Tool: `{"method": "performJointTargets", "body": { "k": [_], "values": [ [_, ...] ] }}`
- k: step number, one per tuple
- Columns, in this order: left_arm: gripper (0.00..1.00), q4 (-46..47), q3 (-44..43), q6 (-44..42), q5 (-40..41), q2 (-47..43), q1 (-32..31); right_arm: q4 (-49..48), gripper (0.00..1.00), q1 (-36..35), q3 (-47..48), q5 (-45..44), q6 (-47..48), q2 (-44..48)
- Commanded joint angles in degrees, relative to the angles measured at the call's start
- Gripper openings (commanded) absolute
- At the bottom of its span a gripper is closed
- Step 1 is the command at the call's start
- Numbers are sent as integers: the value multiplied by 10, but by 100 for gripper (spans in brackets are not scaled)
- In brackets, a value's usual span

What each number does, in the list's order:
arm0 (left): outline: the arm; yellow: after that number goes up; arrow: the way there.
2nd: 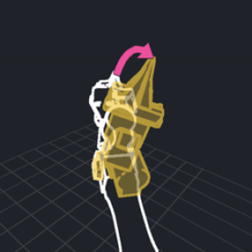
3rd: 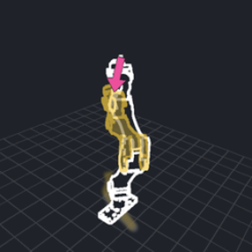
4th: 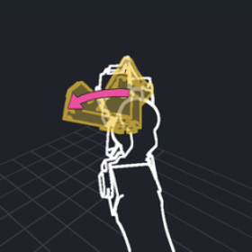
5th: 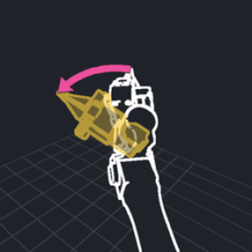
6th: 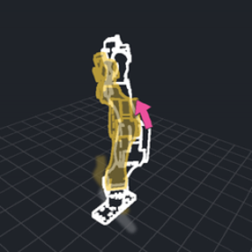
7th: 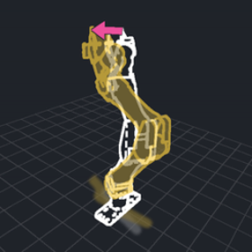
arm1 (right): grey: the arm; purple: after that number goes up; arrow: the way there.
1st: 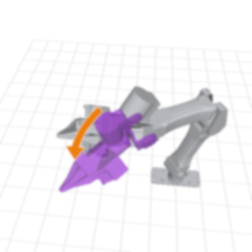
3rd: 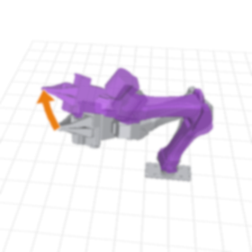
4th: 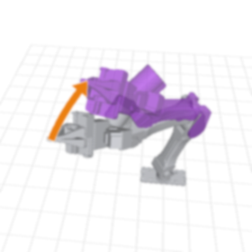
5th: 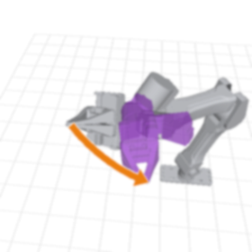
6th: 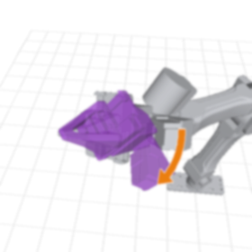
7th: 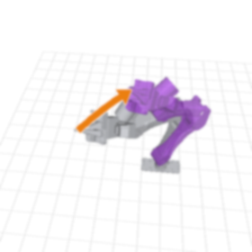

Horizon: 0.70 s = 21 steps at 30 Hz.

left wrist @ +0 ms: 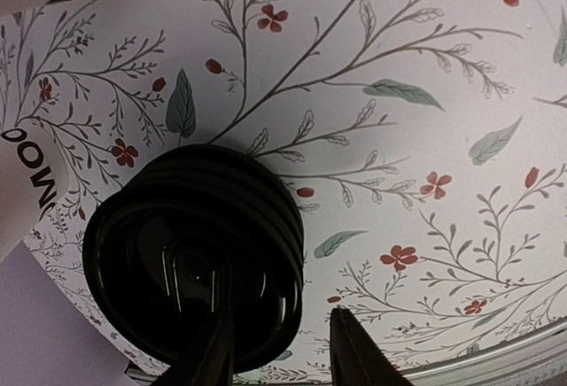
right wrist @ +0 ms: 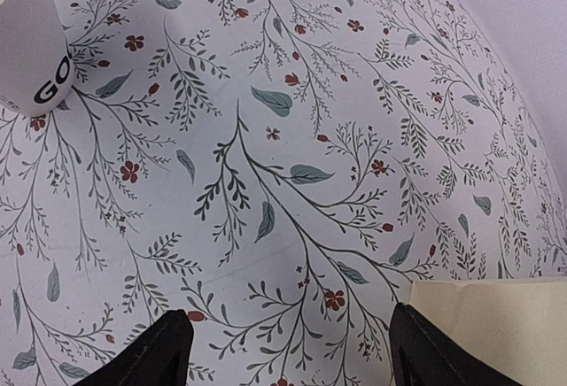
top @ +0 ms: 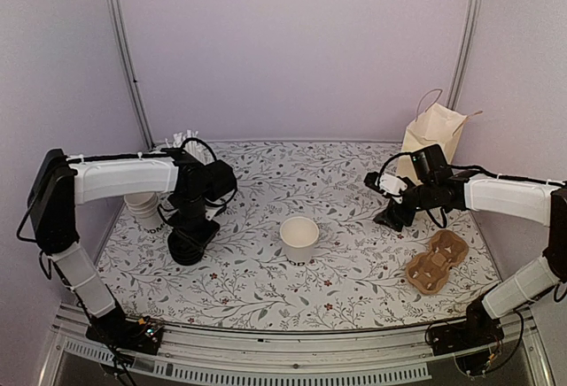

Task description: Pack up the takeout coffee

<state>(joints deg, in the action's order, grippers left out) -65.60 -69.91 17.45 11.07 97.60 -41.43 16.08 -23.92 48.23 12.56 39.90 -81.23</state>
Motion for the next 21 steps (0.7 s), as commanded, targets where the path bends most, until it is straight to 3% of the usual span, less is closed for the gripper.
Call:
{"method": "performJointTargets", "body": {
  "k": [1, 21],
  "values": [
    [38, 9, -14, -3, 11, 23, 9, 8, 79, 2, -5, 5, 3, -10],
    [17, 6, -20, 1, 24, 40, 10, 11, 79, 2, -4, 6, 4, -17]
  ]
}}
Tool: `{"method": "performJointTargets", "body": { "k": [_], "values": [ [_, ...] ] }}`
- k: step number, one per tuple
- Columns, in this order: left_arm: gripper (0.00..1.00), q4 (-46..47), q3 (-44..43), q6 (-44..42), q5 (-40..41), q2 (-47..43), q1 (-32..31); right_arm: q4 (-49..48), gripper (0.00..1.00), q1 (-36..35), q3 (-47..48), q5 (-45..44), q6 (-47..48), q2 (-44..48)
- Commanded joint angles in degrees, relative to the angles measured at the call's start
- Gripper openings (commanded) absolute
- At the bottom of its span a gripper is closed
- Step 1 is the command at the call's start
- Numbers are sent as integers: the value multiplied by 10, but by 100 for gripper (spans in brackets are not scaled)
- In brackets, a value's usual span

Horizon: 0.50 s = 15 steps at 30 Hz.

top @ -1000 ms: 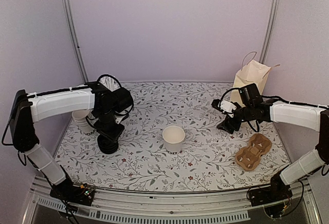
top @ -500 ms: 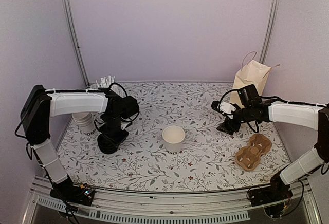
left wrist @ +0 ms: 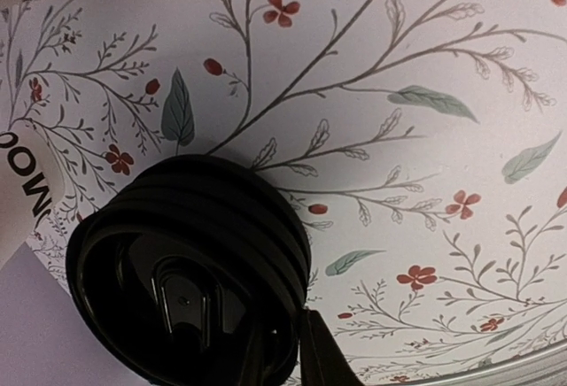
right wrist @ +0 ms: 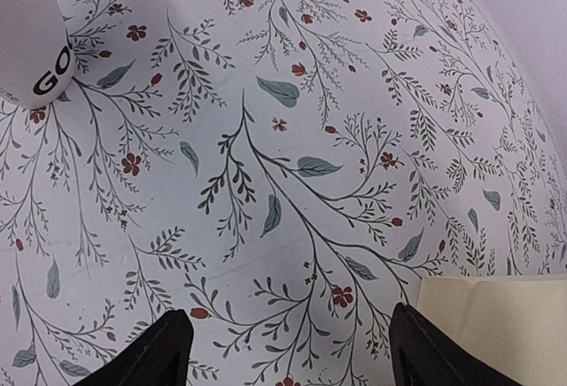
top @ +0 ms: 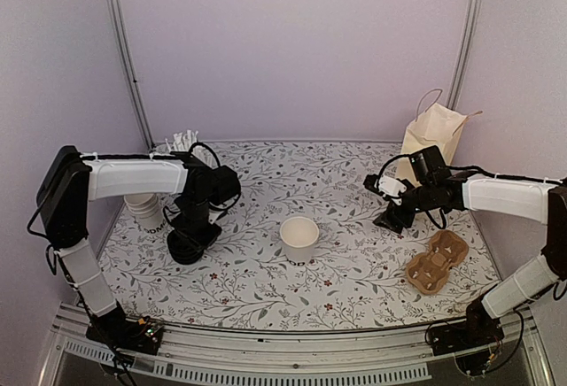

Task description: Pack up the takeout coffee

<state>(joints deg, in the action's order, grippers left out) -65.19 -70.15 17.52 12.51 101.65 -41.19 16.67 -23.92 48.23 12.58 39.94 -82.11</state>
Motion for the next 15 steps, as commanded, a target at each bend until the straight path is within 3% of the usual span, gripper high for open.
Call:
{"method": "performJointTargets", "body": {
  "k": [1, 12, 15],
  "values": [
    [17, 0, -19, 1, 10, 0, 7, 6, 79, 3, -4, 7, 4, -8],
    [8, -64, -111, 20, 8, -24, -7, 9, 79, 3, -2, 14, 3, -9],
    [6, -70, -174, 23, -43, -45, -23, 9, 79, 3, 5, 25, -5, -6]
  ]
}}
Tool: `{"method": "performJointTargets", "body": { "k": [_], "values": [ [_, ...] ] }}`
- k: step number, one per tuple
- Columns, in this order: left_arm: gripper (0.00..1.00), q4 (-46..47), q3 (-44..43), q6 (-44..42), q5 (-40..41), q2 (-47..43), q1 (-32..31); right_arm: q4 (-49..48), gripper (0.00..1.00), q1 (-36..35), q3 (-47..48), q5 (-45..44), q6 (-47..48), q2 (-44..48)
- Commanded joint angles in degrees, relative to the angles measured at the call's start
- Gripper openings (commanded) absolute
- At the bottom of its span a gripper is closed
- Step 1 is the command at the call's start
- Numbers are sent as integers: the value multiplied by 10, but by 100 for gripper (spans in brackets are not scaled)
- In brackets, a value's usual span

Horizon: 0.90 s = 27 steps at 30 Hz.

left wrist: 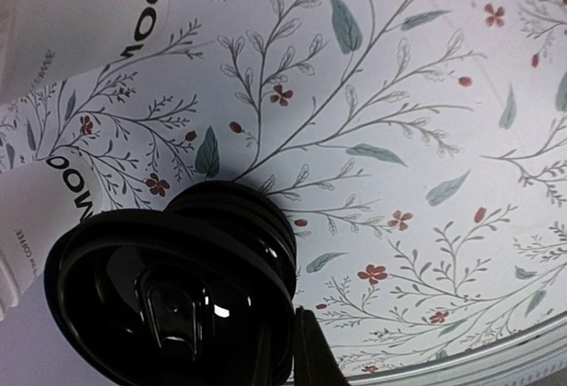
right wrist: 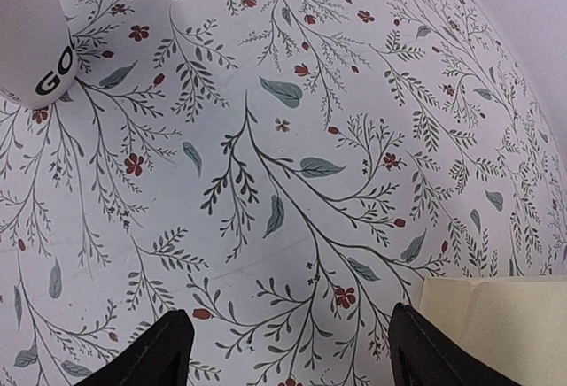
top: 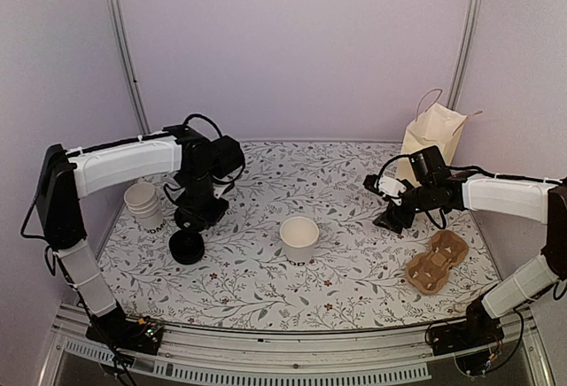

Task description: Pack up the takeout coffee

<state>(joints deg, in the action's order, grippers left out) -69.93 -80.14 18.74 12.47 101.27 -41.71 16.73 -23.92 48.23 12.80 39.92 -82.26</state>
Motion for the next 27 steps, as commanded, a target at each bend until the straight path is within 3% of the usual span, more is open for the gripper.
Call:
{"method": "performJointTargets", "body": {
  "k": [1, 7, 11, 14, 19, 27],
  "values": [
    [6, -20, -99, 12, -63, -47, -26, 12, 79, 3, 12, 34, -12, -1],
    [5, 44, -252, 3, -171, -61, -57, 84, 78, 3, 95, 164, -49, 37],
    [5, 159, -267, 1, -255, -75, -59, 120, 78, 1, 160, 234, -79, 46],
    [6, 284, -231, 23, -302, -100, -60, 128, 78, -4, 204, 288, -112, 60],
    [7, 549, -91, 83, -373, -174, -57, 86, 85, -21, 263, 353, -161, 90],
    [5, 835, 29, 228, -487, -191, -37, 64, 99, -81, 391, 332, -192, 11]
  ]
}}
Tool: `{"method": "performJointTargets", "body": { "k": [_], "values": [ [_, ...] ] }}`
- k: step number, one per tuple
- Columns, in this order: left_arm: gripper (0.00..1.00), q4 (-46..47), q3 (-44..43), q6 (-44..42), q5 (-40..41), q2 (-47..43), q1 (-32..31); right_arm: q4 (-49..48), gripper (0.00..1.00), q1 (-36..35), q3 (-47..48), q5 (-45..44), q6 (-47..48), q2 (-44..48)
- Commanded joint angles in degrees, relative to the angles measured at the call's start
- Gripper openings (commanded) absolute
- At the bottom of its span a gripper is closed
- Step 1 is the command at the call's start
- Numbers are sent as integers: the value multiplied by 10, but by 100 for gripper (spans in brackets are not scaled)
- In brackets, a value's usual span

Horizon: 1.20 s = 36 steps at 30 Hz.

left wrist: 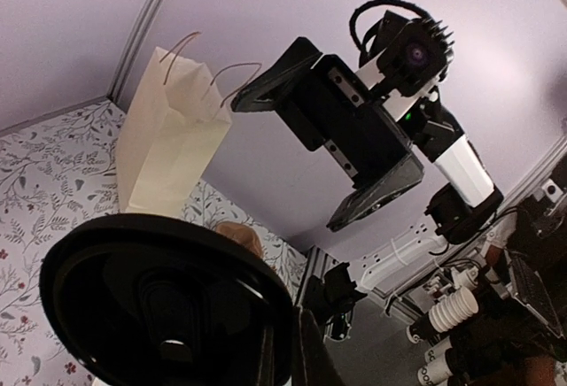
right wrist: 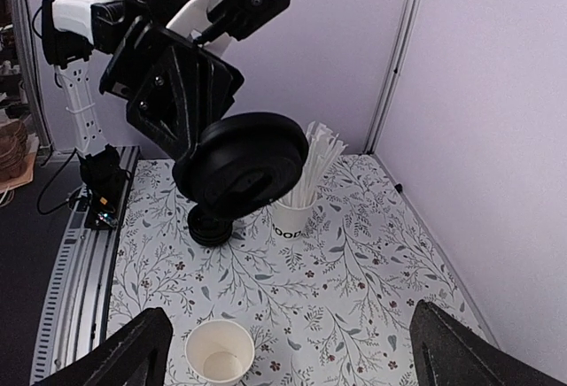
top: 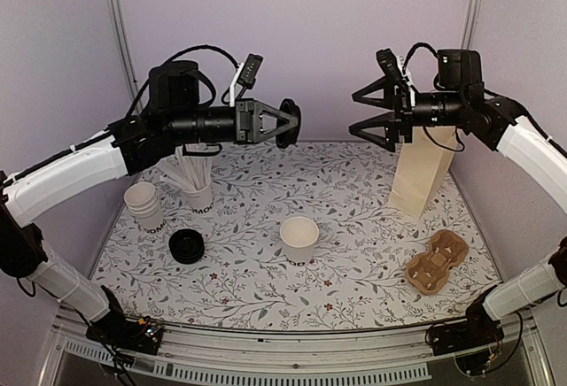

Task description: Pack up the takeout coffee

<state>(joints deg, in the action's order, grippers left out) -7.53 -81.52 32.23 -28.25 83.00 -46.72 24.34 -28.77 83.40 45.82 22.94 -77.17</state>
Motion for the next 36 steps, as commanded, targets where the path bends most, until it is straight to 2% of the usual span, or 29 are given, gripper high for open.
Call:
{"method": "performJointTargets", "body": {
  "k": [1, 8, 14, 23, 36],
  "values": [
    [5, 252, 61, 114, -92, -10, 16, -14, 99, -43, 49, -2, -21, -46],
    [5, 505, 171, 252, -136, -15, 40, -9, 99, -96, 105, -3, -28, -90],
    [5, 635, 225, 323, -144, -7, 60, -24, 99, -129, 108, -27, -40, -113],
    [5, 729, 247, 371, -159, 13, 62, -43, 99, -135, 136, -8, -87, -141],
    [5, 746, 256, 382, -151, 26, 62, -32, 96, -171, 156, -16, -82, -160]
  ]
}}
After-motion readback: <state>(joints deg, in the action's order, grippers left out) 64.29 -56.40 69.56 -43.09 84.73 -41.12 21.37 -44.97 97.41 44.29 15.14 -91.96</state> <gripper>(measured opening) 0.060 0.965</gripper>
